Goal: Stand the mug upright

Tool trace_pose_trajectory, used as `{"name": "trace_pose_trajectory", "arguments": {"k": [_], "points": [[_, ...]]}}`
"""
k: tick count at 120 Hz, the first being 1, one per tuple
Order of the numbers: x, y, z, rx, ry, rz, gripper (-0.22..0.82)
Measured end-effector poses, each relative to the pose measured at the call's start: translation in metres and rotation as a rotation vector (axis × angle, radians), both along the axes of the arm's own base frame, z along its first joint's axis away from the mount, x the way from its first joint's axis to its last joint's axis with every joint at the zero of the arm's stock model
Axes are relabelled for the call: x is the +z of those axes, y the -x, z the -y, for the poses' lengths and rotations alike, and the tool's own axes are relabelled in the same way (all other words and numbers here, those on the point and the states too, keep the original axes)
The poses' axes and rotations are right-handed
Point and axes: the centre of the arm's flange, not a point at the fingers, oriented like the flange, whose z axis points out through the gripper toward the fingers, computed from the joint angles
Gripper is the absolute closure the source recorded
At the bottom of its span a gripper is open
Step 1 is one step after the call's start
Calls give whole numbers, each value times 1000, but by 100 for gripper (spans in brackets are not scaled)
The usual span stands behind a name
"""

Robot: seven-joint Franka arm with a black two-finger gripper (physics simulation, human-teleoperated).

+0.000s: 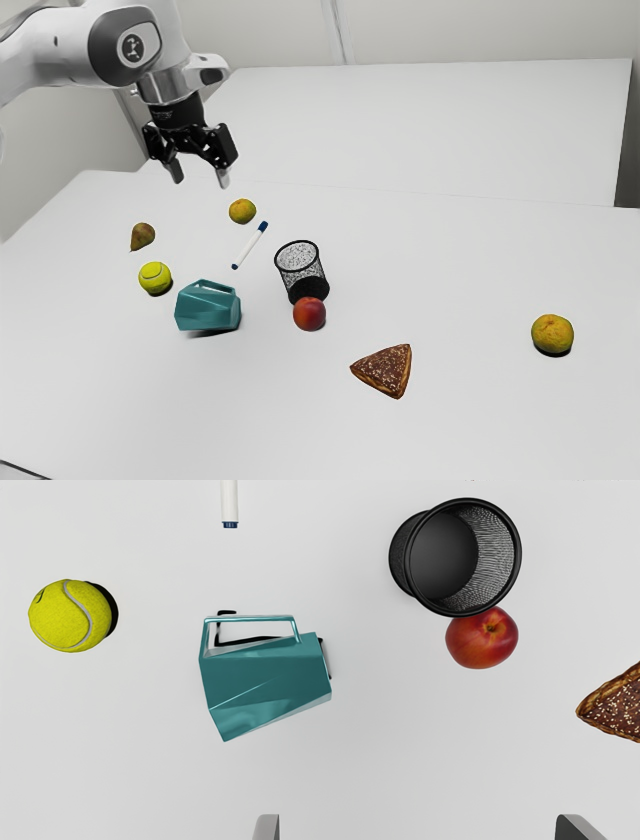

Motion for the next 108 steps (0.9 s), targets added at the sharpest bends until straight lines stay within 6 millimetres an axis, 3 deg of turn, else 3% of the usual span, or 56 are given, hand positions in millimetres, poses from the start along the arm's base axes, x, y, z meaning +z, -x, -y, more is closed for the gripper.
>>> {"name": "trace_pose_trajectory", "arguments": {"k": [28,60,72,95,108], "points": [[-2,7,-21,42,5,-16,0],[-53,24,-49,93,114,-76,0],[-73,31,-79,127,177,-73,0],[-118,58,-164,224,295,-44,0],[-142,68,-184,217,347,-11,0]]}}
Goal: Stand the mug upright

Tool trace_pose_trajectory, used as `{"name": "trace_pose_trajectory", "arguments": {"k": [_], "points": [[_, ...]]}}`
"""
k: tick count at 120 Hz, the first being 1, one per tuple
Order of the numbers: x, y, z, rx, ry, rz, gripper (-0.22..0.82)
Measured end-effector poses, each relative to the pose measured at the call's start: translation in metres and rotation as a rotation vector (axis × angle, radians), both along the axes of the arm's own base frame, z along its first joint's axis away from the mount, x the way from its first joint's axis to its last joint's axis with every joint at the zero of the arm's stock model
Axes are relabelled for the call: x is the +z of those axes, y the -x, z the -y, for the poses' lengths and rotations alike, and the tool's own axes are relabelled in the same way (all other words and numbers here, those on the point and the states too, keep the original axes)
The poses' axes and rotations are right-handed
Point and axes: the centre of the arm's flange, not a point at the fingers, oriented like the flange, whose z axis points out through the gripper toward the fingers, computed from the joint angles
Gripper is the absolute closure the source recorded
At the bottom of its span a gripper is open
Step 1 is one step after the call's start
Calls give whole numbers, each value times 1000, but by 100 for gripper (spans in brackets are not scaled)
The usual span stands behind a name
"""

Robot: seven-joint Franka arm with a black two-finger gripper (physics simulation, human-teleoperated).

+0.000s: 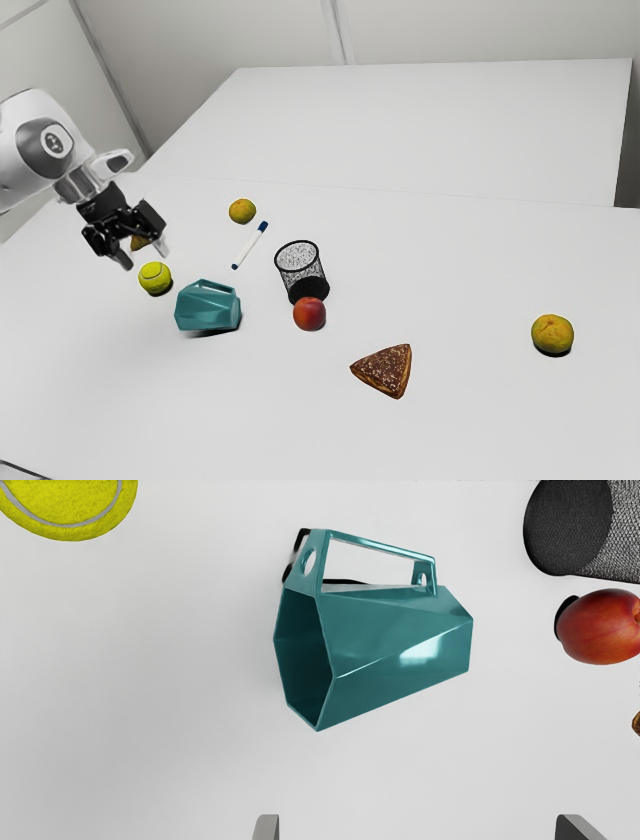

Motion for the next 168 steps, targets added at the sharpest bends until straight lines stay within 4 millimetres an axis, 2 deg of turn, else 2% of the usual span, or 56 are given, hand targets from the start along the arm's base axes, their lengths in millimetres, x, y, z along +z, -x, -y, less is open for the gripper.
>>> {"name": "trace_pose_trajectory", "arguments": {"k": [23,39,53,60,67,87,116,128,152,168], "points": [[-33,-4,2,-78,87,83,0],[-65,-10,1,-124,150,114,0],[-89,-5,-22,-125,185,134,0],[-94,-1,-35,-121,196,151,0],[-97,0,-40,-135,204,167,0],[-122,-4,-34,-182,263,190,0],[-141,-5,-29,-204,366,241,0],[-141,-8,-26,-210,401,270,8],[-149,-8,-20,-230,459,293,38],[-142,-8,-18,-258,480,312,54]]}}
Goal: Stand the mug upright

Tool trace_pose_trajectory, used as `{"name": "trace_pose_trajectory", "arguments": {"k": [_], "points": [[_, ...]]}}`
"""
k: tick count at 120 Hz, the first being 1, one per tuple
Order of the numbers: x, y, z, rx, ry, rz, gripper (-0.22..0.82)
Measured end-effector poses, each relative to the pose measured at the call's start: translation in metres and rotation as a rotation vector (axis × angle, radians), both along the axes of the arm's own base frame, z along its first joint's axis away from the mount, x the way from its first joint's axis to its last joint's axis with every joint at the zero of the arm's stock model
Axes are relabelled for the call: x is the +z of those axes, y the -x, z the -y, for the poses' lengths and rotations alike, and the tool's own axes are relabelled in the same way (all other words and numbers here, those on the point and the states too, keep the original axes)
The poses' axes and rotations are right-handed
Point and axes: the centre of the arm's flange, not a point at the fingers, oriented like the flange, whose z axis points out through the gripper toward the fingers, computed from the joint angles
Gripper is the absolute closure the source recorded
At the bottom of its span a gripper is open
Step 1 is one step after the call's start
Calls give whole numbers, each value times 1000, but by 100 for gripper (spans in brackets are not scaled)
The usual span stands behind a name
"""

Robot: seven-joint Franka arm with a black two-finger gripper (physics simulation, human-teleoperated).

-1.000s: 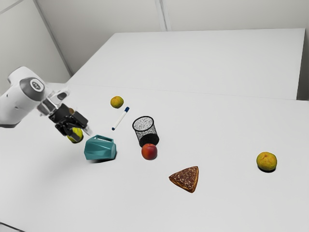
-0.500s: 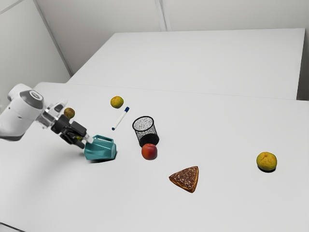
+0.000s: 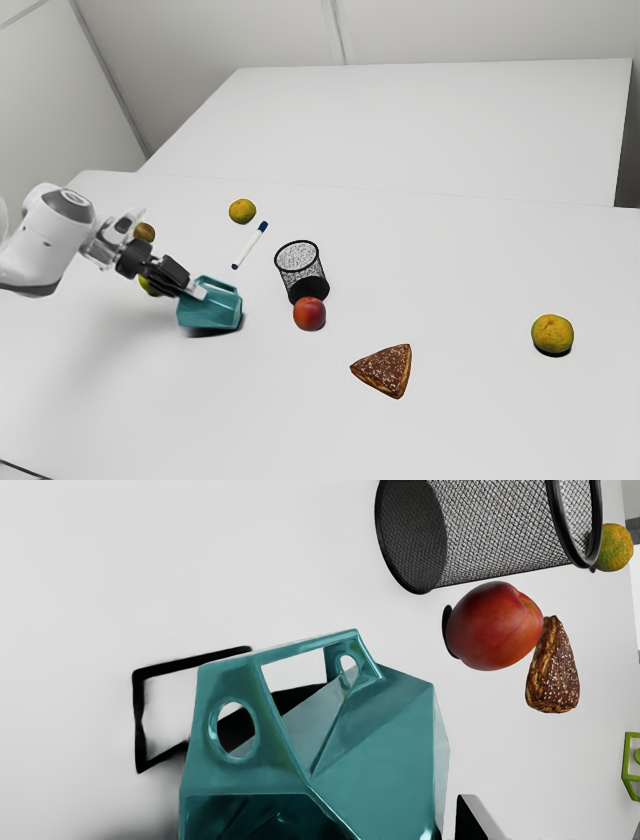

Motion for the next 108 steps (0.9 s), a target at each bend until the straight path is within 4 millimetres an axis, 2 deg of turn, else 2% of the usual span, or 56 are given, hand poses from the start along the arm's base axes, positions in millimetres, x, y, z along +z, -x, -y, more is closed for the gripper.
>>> {"name": "trace_pose_trajectory", "arguments": {"k": [24,36,56,72,96,108], "points": [[12,-3,10,-51,18,32,70],[20,-5,17,-76,13,51,73],[43,-14,42,-156,-48,103,77],[59,-23,69,-275,-200,135,78],[69,-40,116,-498,-522,191,79],[73,-40,132,-559,-634,217,79]]}}
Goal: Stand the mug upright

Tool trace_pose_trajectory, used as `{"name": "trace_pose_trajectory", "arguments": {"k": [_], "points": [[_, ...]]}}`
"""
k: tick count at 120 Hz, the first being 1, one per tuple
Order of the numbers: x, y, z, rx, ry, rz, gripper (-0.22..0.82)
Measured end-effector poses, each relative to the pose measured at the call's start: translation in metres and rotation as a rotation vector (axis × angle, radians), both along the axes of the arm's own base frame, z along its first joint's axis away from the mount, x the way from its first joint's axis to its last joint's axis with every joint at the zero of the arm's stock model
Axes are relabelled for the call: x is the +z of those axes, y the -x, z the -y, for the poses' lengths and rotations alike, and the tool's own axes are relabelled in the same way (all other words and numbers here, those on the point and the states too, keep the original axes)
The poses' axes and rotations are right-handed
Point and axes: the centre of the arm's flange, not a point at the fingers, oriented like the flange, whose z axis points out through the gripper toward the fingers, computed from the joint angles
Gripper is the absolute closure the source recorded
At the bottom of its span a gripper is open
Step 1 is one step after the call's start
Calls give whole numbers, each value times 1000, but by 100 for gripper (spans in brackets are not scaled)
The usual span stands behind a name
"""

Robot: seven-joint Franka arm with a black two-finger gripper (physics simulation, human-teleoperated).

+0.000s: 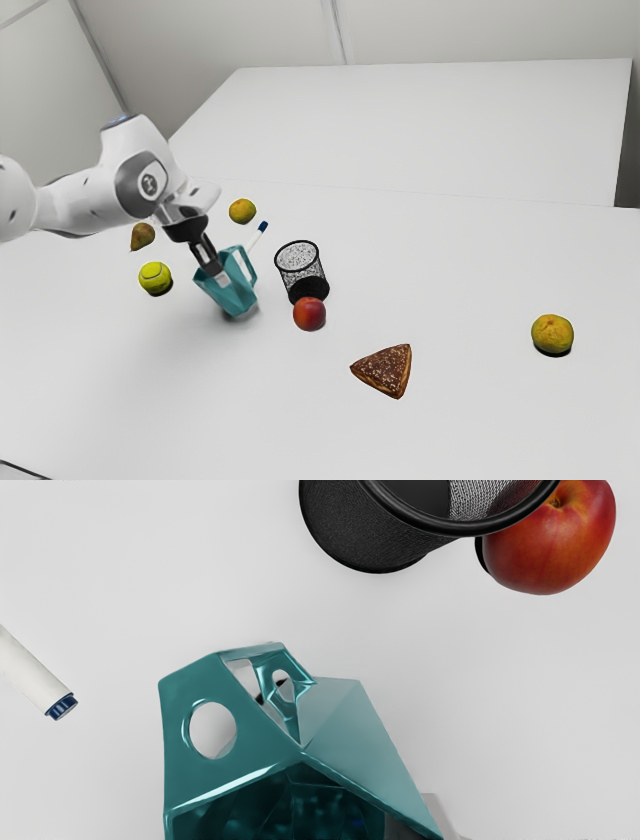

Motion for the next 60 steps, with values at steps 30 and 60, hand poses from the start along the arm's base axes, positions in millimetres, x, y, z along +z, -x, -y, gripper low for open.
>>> {"name": "trace_pose_trajectory", "arguments": {"k": [30,60], "points": [[-1,19,23,-21,-109,28,79],[4,40,28,25,-150,27,79]]}}
